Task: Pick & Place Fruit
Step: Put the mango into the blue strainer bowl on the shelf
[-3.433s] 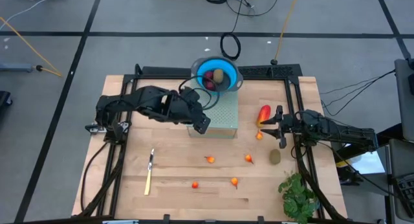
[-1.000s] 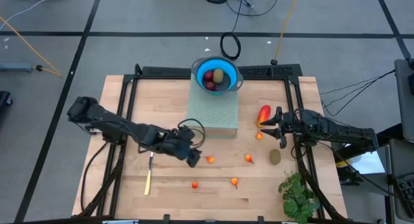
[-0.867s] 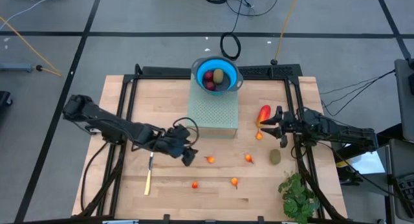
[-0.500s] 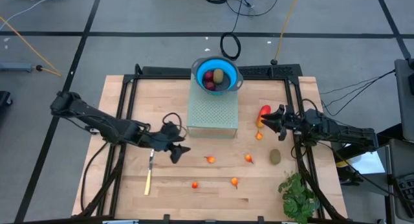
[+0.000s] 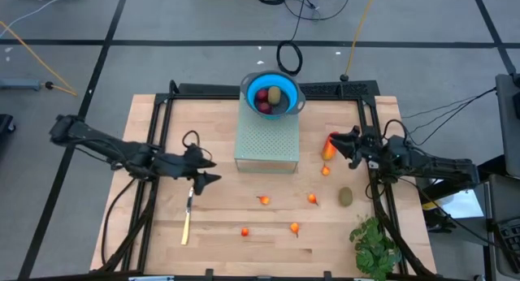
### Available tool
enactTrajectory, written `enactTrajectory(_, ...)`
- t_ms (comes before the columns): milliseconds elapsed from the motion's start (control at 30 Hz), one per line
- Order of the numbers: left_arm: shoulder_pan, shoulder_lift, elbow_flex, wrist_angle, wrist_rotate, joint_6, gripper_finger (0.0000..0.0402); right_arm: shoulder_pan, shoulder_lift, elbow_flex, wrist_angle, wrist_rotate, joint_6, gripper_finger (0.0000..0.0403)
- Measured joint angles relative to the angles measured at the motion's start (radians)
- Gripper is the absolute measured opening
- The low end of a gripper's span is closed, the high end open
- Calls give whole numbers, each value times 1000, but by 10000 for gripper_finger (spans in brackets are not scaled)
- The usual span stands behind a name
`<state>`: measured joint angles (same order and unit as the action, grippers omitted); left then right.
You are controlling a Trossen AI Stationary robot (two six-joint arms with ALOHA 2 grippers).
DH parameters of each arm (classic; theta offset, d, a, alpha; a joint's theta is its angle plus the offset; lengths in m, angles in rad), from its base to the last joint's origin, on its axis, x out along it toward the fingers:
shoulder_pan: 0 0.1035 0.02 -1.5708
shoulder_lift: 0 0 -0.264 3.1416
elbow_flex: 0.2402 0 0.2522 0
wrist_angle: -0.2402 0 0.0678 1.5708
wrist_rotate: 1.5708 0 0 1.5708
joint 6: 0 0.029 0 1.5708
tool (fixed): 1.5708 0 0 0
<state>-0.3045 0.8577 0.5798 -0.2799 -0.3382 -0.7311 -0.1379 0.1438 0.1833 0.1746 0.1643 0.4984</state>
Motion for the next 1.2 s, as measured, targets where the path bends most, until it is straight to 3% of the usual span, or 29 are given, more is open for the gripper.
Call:
enactTrajectory(300,55,-191,-94,-1,27,120,287,0,128,0,77,47,40,87)
enactTrajectory(633,140,-285,-135,1,77,276,287,0,244,36,133,48,47,9)
enactTrajectory(1200,311,-305,-165,1,236,458,287,0,506,456,-379,75,77,1)
